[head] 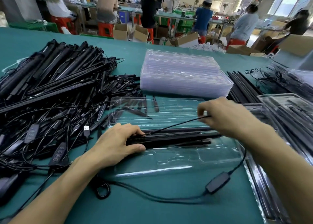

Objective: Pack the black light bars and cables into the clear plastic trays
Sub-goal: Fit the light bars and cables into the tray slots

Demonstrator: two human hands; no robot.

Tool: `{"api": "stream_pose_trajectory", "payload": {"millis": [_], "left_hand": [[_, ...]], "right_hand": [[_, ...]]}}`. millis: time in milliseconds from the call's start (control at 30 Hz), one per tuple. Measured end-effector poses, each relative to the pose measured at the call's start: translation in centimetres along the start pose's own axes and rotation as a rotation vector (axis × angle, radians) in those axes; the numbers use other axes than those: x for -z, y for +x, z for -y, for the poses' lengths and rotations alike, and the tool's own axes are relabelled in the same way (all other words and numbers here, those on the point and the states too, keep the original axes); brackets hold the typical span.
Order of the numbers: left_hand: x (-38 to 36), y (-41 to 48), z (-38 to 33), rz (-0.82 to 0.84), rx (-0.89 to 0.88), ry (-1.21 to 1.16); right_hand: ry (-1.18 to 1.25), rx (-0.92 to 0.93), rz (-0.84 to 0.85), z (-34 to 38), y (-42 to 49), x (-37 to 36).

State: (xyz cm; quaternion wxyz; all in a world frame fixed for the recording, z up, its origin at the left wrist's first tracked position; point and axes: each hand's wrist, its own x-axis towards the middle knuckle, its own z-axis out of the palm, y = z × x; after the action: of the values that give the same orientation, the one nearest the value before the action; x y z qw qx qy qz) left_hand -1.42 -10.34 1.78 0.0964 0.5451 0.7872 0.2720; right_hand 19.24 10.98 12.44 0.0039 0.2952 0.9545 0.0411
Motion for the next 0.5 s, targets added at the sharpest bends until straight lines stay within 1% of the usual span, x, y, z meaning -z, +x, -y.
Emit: {"api": "stream_pose_trajectory", "payload": {"millis": [67,133,167,233,300,333,400,433,467,500], "left_hand": [[-0.1,0.0,0.2,-0.003,-0.009,0.014],[-0.1,-0.1,0.4,0.001,-0.021,0.018],[-0.1,-0.1,0.5,0.005,-0.025,0.013],[-0.1,-0.1,0.6,0.013,-0.039,-0.011],[0.0,-0.1,0.4,0.011,-0.049,-0.062],[0.0,-0.1,0.4,0.004,-0.054,-0.093],[0.1,0.1,0.3,-0.017,-0.058,-0.121],[0.2,0.3,0.3,-0.019,-0.054,-0.123],[0.3,0.5,0.3,-0.017,-0.047,-0.132],[0.4,0.7,0.2,-0.013,-0.042,-0.147]], "right_hand": [[-0.076,-0.131,0.007,-2.9,-0.4,0.5],[-0.041,-0.19,0.045,-5.7,-1.2,1.0],[0.013,-0.172,0.059,-6.7,-1.9,1.3],[0.255,-0.052,0.112,-7.6,-3.8,2.1],[0.554,0.088,0.273,-6.6,-6.0,2.5],[0.63,0.135,0.366,-6.0,-6.9,2.3],[0.636,0.188,0.5,-4.9,-8.1,1.4],[0.595,0.172,0.504,-4.3,-8.2,0.8],[0.552,0.133,0.469,-3.9,-8.0,-0.1],[0.501,0.084,0.39,-3.6,-7.6,-1.0]]}}
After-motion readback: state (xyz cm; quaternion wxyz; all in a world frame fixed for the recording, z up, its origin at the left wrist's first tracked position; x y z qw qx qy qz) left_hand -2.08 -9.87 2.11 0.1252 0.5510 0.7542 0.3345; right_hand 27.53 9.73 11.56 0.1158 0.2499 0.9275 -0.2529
